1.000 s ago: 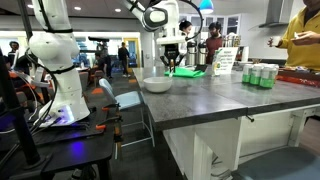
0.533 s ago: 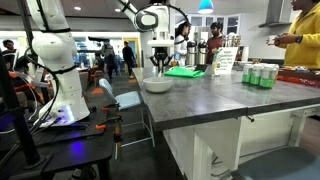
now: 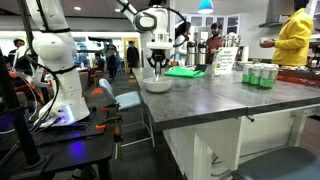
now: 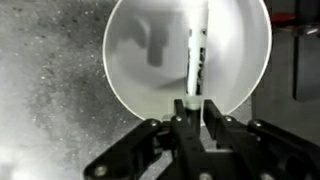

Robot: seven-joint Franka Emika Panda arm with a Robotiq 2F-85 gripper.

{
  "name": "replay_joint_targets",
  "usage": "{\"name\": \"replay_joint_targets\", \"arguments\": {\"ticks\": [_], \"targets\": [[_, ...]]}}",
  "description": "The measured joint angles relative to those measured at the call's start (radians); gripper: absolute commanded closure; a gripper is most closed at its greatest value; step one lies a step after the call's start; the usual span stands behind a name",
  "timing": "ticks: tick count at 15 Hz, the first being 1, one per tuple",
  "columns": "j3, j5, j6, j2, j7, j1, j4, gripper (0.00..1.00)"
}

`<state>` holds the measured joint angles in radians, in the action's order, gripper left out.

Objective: Pick the marker and put it in the bowl

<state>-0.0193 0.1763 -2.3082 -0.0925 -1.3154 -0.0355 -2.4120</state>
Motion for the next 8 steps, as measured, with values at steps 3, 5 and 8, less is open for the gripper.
{"name": "replay_joint_targets", "arguments": {"ticks": [3,5,8], "targets": [[0.004,-0.002,0.002,-0.001,-0.022,0.0,0.0,0.17],[0.007,-0.022,0.002,-0.006,-0.02,0.0,0.0,0.02],[0.011,-0.059,0.008,-0.026,-0.015,0.0,0.0,0.0]]}}
